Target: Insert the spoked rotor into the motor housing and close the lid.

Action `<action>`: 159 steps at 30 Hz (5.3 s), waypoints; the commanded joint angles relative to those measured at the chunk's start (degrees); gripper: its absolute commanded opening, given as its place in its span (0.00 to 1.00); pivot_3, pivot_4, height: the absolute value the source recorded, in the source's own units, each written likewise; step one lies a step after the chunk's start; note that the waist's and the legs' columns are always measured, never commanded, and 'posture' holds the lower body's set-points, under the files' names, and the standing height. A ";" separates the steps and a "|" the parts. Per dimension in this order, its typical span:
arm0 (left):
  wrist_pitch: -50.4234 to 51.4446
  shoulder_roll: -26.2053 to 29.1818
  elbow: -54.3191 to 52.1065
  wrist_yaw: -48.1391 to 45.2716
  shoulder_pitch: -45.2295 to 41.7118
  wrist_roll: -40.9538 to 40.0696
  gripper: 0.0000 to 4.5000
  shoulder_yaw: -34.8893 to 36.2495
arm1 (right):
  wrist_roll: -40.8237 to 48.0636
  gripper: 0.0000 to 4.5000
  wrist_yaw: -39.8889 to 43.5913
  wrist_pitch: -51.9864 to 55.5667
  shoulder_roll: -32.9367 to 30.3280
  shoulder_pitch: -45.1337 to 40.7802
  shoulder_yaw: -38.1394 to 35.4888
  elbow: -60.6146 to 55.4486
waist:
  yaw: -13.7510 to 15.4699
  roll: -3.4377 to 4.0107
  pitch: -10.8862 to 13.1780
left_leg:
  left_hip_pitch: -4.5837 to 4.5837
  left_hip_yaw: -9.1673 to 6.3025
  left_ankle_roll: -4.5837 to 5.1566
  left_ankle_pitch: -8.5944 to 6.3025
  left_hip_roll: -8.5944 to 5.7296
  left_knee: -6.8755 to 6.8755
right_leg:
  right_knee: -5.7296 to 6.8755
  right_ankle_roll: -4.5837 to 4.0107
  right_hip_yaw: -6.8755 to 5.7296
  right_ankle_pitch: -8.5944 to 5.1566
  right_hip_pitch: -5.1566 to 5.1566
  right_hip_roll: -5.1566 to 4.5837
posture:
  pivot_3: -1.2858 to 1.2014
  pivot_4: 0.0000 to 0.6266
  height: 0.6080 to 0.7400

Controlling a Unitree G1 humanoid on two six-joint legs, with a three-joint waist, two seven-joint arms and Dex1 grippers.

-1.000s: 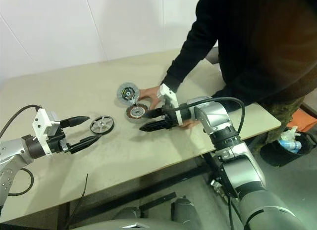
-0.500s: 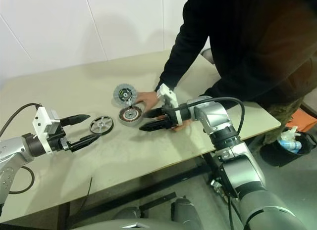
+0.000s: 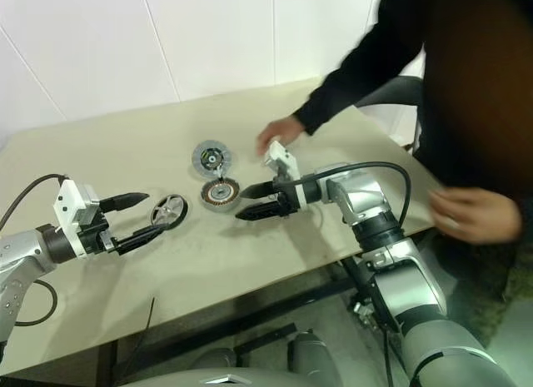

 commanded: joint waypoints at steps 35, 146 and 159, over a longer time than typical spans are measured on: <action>-2.13 -0.15 0.16 1.22 -1.35 0.67 0.99 0.73 | 0.80 0.76 -0.99 -0.38 1.06 -2.26 -0.96 -0.21 | 0.01 0.02 0.21 | -0.02 -0.01 0.01 -0.01 0.00 -0.03 | -0.05 0.04 0.00 0.02 -0.01 -0.02 | 0.52 0.00 1.00; -4.41 -1.36 3.21 4.25 -4.97 3.58 0.99 -0.33 | -1.89 0.76 -0.01 -2.12 2.19 -2.59 -0.37 2.38 | -1.64 0.16 0.39 | 1.11 -3.32 -1.97 -0.34 0.81 -0.22 | -2.06 2.82 3.11 2.36 0.19 -1.35 | 0.52 0.00 1.00; -4.56 -1.44 3.87 3.98 -5.70 3.86 0.99 -0.55 | -1.67 0.76 -0.02 -1.71 1.77 -2.52 -0.41 2.04 | -1.85 0.14 0.41 | 1.08 -3.33 -1.95 -0.35 0.88 -0.23 | -2.01 2.81 3.21 2.34 0.15 -1.18 | 0.52 0.00 1.00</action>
